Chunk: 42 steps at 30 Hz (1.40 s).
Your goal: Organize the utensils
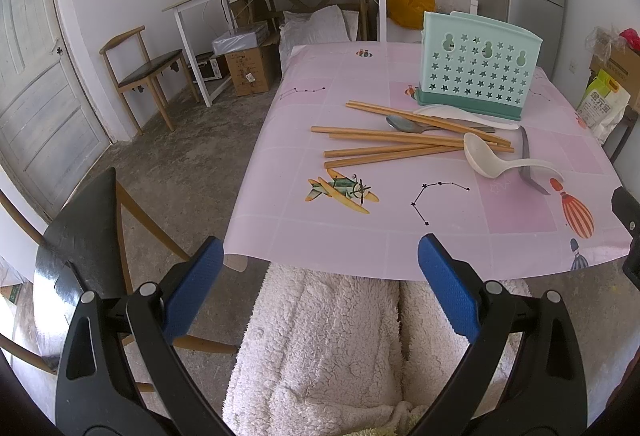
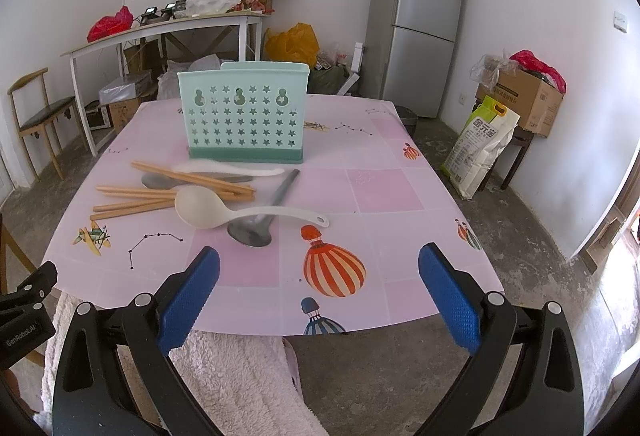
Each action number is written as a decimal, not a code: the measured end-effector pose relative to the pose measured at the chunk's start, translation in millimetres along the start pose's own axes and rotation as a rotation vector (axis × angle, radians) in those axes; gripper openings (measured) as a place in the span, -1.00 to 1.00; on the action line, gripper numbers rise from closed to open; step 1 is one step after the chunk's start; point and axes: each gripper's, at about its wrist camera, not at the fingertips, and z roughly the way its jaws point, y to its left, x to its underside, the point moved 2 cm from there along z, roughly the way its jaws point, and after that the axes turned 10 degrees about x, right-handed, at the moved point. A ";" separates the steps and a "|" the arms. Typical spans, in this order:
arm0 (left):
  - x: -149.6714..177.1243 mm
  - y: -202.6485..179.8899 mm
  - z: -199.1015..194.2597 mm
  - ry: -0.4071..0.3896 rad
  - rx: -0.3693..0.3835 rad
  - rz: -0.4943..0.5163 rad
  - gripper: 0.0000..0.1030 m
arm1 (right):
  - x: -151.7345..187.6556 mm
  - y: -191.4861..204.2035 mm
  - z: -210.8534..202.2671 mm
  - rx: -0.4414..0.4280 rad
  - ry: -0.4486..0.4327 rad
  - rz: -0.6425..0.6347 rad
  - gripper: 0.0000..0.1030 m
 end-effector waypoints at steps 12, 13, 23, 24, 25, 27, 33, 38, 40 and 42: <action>0.0 -0.1 -0.1 0.000 0.000 0.000 0.82 | -2.9 -0.3 -2.2 0.002 -0.003 0.001 0.88; 0.0 -0.1 0.0 0.000 0.000 0.000 0.82 | -2.2 -0.2 -1.9 0.001 -0.002 0.000 0.88; 0.1 -0.1 -0.1 0.001 0.000 0.000 0.82 | -3.0 -0.4 -2.2 0.001 -0.004 -0.001 0.88; 0.2 0.0 -0.3 0.001 -0.001 0.000 0.82 | -3.4 -0.4 -2.2 0.001 -0.004 0.000 0.88; 0.2 0.1 -0.4 0.002 -0.002 0.000 0.82 | -3.4 -0.1 -1.9 0.000 -0.004 0.000 0.88; 0.2 0.1 -0.5 0.001 -0.002 0.000 0.82 | -3.3 0.3 -1.2 0.002 -0.004 0.000 0.88; 0.3 0.1 -0.4 0.001 -0.002 0.001 0.82 | -3.0 1.7 1.0 0.000 -0.004 0.000 0.88; -1.0 4.6 0.7 0.005 -0.006 0.002 0.82 | -6.2 -0.1 -2.3 -0.002 -0.002 0.000 0.88; 0.6 9.7 2.4 0.008 -0.009 0.002 0.82 | -6.1 -0.2 -2.3 -0.002 -0.002 -0.001 0.88; 2.3 10.4 5.9 0.013 -0.014 0.003 0.82 | -7.3 0.2 -2.7 -0.004 0.001 -0.001 0.88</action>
